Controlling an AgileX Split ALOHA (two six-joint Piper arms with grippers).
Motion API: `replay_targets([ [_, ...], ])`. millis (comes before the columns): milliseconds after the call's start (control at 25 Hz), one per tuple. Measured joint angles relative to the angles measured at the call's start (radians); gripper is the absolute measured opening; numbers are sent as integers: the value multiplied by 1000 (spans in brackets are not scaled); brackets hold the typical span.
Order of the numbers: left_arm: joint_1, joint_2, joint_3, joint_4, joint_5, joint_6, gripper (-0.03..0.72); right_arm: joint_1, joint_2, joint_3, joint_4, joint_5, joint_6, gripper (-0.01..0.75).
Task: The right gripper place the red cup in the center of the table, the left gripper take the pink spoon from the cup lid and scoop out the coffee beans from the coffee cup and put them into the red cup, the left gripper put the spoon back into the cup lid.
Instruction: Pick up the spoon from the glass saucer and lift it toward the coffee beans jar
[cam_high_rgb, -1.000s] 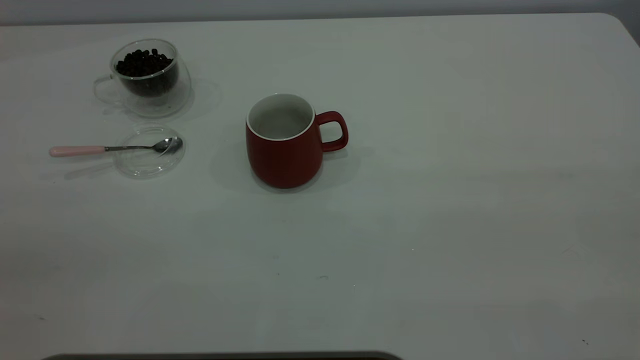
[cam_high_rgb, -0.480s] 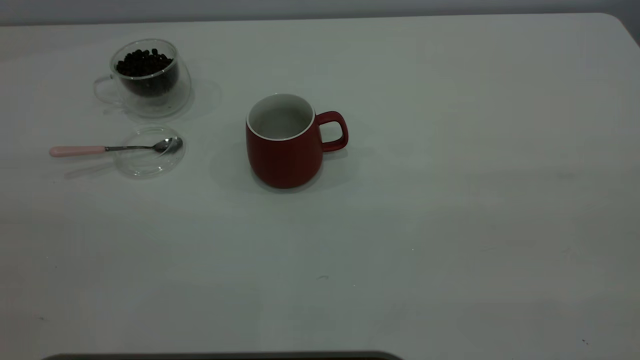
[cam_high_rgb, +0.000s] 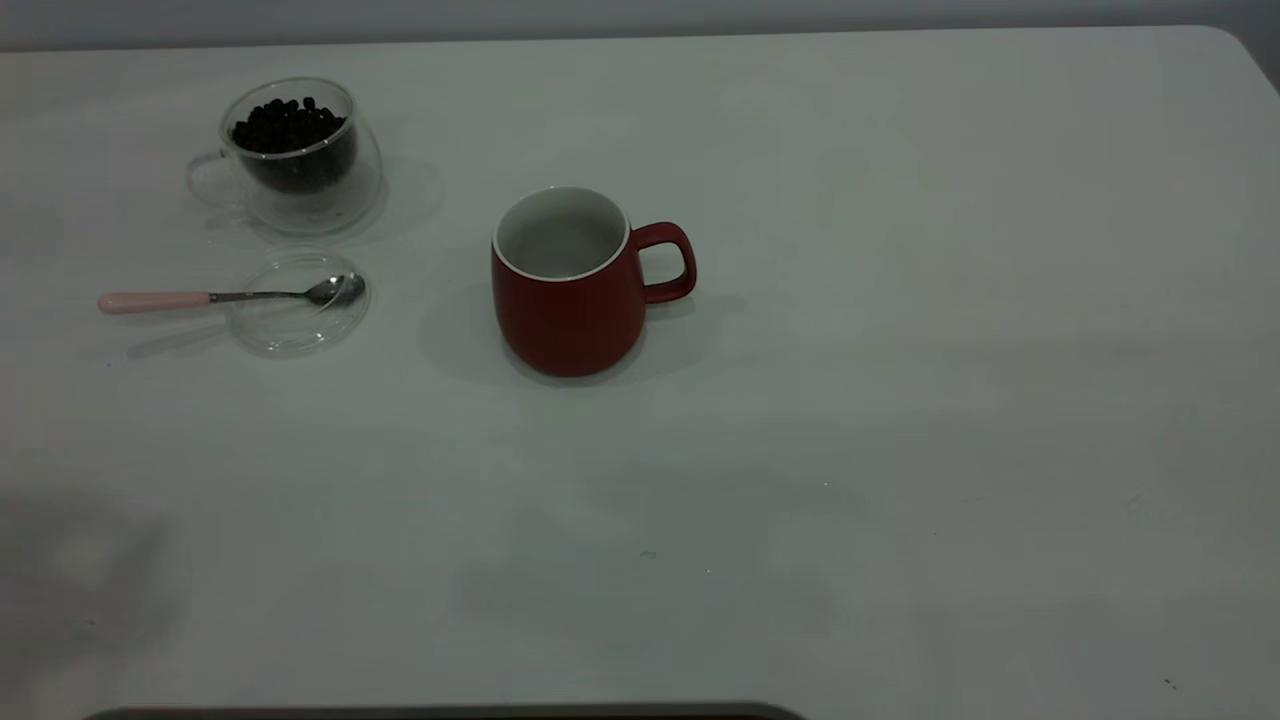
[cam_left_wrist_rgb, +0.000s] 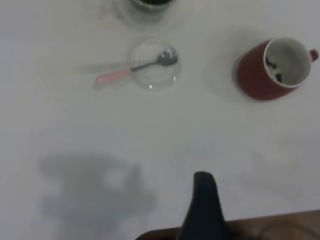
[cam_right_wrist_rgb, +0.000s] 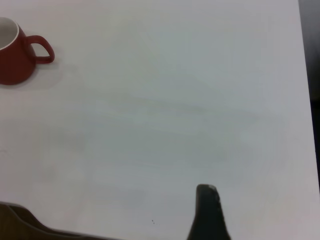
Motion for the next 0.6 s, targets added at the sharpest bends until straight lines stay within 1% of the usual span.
replay_targets([
  [240,2,273,-111,-22,32,64,656,0,0,0,0,0,0,591],
  [320,17,346,-142,-42,44,87,656,0,0,0,0,0,0,591],
  [400,56,417,-166,-76,55,127,656,0,0,0,0,0,0,591],
  [480,110,476,-178,-124,68,192,656,0,0,0,0,0,0,591],
  [600,205,567,-187,-230,67,362,656,0,0,0,0,0,0,591],
])
